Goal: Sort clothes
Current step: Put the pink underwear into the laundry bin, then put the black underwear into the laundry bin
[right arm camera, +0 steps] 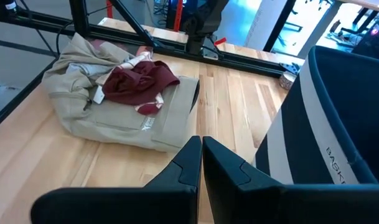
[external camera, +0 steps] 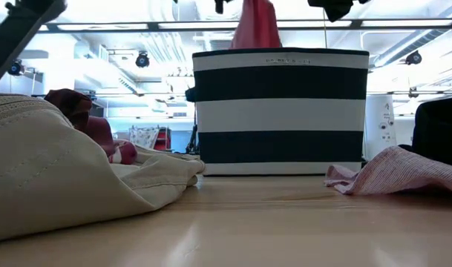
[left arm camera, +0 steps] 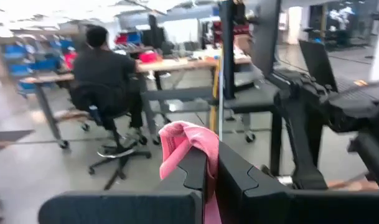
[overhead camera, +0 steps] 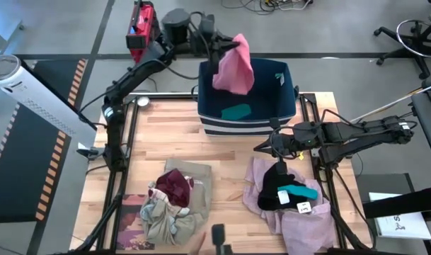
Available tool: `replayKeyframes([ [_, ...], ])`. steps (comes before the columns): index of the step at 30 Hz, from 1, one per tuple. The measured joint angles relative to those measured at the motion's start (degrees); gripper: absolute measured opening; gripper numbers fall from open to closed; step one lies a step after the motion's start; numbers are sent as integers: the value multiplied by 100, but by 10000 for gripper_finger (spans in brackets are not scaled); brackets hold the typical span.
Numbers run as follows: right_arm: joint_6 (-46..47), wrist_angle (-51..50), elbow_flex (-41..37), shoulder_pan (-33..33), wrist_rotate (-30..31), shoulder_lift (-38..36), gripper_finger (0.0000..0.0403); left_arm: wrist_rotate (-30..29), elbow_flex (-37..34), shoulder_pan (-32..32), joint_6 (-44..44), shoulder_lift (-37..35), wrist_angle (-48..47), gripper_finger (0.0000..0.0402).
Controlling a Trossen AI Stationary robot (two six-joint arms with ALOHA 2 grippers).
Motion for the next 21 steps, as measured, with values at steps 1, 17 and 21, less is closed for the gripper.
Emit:
replayKeyframes([
  [1,-16,2,0,0,-1,0,0,35,-2,-1,9,69,-54,1],
  [17,27,12,1,-2,-3,-11,0,261,-15,-62,801,764,-1886,98],
  [21,36,18,41,-2,-3,-11,0,248,-9,-102,778,705,-1914,161],
])
